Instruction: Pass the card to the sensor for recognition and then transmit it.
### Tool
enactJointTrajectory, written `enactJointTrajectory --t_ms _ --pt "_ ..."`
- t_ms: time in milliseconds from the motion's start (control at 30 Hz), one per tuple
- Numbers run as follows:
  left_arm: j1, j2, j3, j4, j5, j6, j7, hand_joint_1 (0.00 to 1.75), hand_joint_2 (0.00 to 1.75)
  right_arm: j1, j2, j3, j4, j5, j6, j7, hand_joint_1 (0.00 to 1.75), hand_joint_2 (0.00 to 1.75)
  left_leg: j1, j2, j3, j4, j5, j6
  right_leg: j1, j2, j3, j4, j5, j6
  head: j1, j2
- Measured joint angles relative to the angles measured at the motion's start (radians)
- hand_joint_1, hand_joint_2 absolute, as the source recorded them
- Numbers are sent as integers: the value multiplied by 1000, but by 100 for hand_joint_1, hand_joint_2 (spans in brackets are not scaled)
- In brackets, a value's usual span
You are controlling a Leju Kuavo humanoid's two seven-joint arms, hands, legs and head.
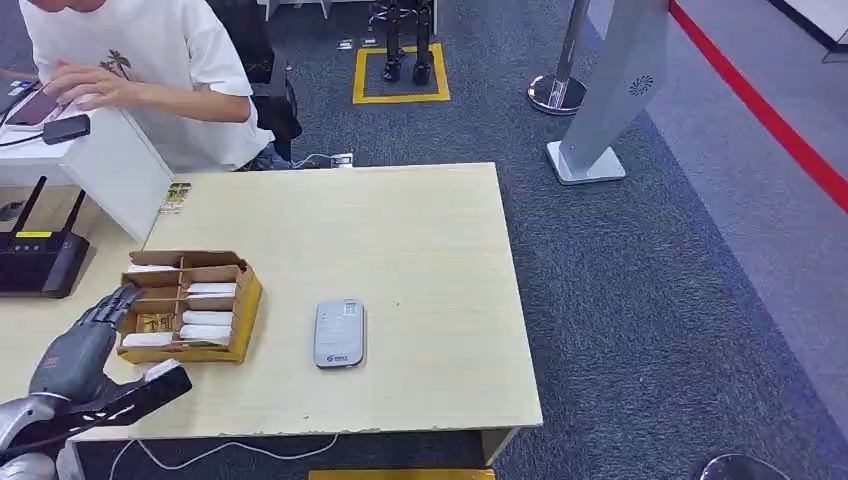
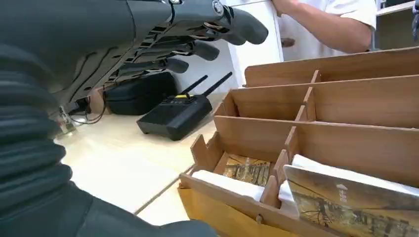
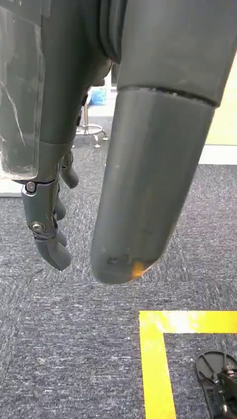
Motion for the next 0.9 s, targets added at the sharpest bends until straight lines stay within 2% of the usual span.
enactJointTrajectory --t_ms 900 --pt "-14 -4 -58 6 34 4 -8 0 175 -2 0 6 0 16 2 -2 0 0 0 0 0 0 0 0 0 0 0 0 0 0 0 0"
